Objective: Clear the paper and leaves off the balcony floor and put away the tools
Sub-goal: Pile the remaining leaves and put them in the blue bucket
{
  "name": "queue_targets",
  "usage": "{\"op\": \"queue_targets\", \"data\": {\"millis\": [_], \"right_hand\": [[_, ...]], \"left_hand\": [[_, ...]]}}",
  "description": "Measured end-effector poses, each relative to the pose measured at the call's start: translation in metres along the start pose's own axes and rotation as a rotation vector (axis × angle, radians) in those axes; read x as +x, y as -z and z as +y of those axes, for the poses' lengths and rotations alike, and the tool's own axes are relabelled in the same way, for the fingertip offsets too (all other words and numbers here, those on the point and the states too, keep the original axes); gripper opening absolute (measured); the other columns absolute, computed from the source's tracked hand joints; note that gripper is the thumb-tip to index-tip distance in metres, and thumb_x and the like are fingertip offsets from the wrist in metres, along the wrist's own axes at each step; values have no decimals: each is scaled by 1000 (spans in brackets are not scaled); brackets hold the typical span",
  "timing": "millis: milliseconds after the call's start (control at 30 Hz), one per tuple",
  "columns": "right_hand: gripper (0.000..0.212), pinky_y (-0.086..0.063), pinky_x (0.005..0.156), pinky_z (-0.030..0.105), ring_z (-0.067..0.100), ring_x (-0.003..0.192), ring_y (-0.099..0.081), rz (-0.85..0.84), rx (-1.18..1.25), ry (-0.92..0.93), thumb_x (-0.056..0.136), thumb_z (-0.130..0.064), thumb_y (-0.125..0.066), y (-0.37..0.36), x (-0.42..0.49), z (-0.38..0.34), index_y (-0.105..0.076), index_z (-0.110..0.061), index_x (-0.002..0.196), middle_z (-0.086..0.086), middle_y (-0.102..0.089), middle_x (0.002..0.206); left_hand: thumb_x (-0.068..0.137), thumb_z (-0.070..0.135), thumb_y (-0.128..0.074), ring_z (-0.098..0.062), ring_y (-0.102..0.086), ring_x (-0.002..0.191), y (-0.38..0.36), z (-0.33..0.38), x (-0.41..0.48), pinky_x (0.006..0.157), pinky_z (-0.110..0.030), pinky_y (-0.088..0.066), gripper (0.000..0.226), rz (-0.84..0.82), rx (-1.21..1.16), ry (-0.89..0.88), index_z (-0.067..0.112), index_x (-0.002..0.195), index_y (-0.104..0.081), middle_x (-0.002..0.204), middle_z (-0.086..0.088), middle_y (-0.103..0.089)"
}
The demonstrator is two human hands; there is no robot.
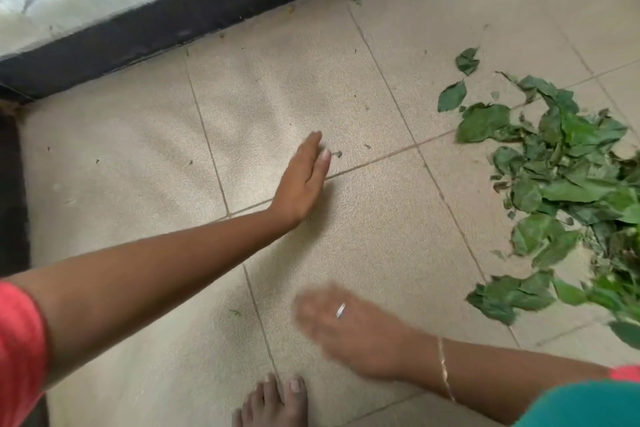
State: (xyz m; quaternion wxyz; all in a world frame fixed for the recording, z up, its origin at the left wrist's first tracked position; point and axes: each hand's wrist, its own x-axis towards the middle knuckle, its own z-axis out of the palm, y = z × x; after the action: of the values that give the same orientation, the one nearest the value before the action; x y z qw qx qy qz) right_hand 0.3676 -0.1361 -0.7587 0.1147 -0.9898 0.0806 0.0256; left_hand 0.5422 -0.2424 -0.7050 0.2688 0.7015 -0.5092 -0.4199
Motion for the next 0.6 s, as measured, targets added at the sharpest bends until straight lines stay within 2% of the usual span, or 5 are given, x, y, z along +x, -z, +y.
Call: {"op": "queue_targets", "data": {"millis": [67, 133, 233, 367, 600], "right_hand": [[52, -18, 115, 40, 23, 139, -29, -142, -72, 253, 91, -38, -35, -1, 3, -15, -38, -18, 139, 5, -34, 149], [63, -16, 115, 41, 21, 139, -29, -191, -112, 239, 88, -51, -34, -3, 2, -4, -36, -16, 140, 5, -33, 150], [71, -4, 115, 37, 25, 138, -32, -114, 23, -176, 88, -54, -28, 6, -2, 37, -28, -7, 142, 10, -34, 149], [74, 13, 117, 39, 22, 141, 22, -1, 82, -885, 94, -53, -15, 37, -26, 116, 21, -12, 144, 8, 29, 151], [68, 14, 115, 36, 17, 143, 16, -41, 20, -593, 96, -51, -18, 46, 20, 153, 8, -14, 147, 2, 17, 155]], "left_hand": [[102, 31, -30, -16, -16, 144, -1, -11, -5, 117, -25, -10, 52, -28, 59, -8, 11, 149, -20, 156, -4, -21], [100, 36, -30, -24, -18, 144, -3, -23, -9, 119, -39, -15, 56, -82, 231, -75, 8, 147, -24, 155, -11, -23], [99, 32, -37, -36, -19, 141, -9, -32, -9, 115, -49, -20, 51, -143, 400, -115, 4, 142, -32, 150, -21, -27], [100, 30, -36, -30, -14, 144, -15, -17, -2, 117, -44, -17, 52, -126, 375, -131, 7, 145, -25, 154, -16, -20], [96, 42, -38, -33, -4, 145, -27, 3, 26, 119, -42, -11, 70, -258, 547, -86, -2, 146, -14, 156, -20, -6]]}}
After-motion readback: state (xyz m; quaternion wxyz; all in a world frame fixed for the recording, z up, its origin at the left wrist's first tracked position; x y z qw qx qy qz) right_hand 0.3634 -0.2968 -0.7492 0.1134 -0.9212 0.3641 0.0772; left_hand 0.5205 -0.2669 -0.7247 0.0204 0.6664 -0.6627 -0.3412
